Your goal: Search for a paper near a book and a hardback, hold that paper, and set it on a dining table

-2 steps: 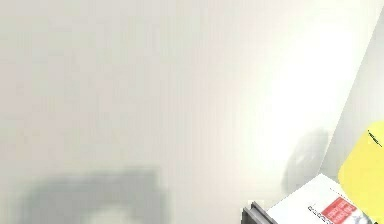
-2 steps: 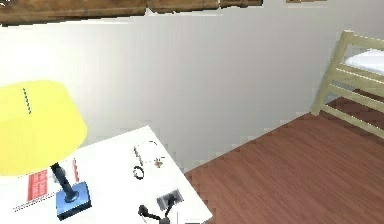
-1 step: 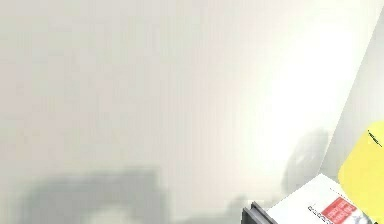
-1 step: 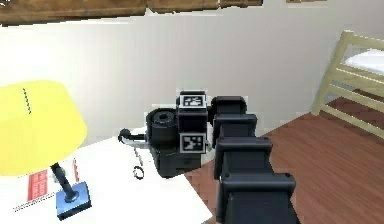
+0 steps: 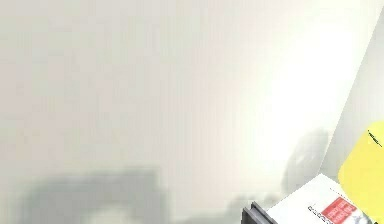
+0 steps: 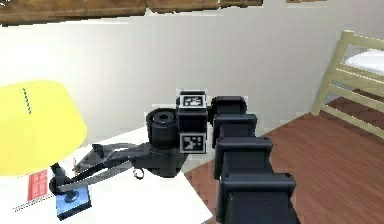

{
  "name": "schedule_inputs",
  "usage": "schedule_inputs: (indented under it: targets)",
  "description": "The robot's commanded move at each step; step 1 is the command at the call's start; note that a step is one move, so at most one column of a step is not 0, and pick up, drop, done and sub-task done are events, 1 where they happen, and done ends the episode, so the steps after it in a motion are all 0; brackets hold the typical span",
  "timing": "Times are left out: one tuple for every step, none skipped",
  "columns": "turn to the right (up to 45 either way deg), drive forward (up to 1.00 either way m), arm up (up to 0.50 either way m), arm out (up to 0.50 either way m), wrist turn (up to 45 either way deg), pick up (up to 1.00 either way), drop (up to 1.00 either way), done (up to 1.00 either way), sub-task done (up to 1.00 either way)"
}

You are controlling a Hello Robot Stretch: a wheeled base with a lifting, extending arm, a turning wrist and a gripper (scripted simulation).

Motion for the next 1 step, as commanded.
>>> schedule_inputs:
  targets:
    - [0.0, 0.00, 0.00, 0.00, -45.0, 0.00, 0.00, 0.00, 0.00]
